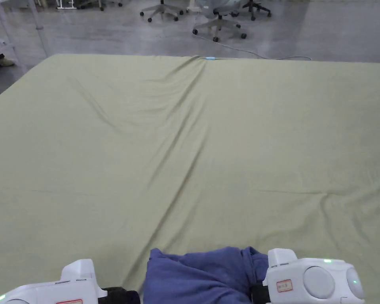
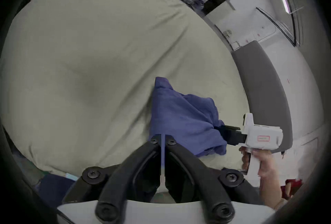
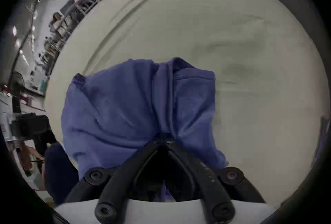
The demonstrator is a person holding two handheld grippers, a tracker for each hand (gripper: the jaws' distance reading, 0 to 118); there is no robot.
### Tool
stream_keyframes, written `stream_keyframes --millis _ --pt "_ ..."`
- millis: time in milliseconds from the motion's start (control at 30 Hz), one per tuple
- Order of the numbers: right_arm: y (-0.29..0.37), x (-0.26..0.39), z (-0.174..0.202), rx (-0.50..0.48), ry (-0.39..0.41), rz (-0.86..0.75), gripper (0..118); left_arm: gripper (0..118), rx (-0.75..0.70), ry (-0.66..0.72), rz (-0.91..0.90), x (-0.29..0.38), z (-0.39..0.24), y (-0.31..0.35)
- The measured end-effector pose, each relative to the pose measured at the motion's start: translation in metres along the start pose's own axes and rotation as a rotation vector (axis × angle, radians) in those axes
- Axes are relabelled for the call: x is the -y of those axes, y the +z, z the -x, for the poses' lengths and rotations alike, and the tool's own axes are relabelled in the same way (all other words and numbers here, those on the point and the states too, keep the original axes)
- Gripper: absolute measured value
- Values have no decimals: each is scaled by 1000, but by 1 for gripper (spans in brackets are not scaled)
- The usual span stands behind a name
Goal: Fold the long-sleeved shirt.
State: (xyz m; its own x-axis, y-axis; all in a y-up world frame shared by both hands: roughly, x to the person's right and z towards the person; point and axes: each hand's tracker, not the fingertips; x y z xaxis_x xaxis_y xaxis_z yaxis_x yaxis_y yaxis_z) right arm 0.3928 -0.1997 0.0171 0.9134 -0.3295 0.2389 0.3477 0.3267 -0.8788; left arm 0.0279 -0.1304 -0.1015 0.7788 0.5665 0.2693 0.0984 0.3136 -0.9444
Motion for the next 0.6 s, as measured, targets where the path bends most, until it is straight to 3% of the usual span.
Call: stream_keyframes --millis 67,100,167,200,267,367,500,600 --pt "7 -6 -12 -49 -65 51 3 7 -3 -6 7 -1 -3 -8" --pt "8 -6 -21 -73 -94 57 3 19 0 -10 11 -2 -4 -13" --pt "7 -1 -34 -134 -140 47 3 95 9 -6 13 -1 -4 -21" --pt "5 2 -42 -164 -177 42 3 118 4 -4 11 -2 -5 -30" --pt "6 5 -53 -210 -224 40 3 114 -29 8 -9 2 -7 -39" --pt "5 13 -57 -227 -226 29 3 114 1 46 -44 -7 -8 -61" --pt "6 18 -60 -255 -245 16 3 109 120 111 126 -14 -7 -103" --pt "5 22 -62 -276 -271 2 3 102 92 -13 101 -14 -19 -107"
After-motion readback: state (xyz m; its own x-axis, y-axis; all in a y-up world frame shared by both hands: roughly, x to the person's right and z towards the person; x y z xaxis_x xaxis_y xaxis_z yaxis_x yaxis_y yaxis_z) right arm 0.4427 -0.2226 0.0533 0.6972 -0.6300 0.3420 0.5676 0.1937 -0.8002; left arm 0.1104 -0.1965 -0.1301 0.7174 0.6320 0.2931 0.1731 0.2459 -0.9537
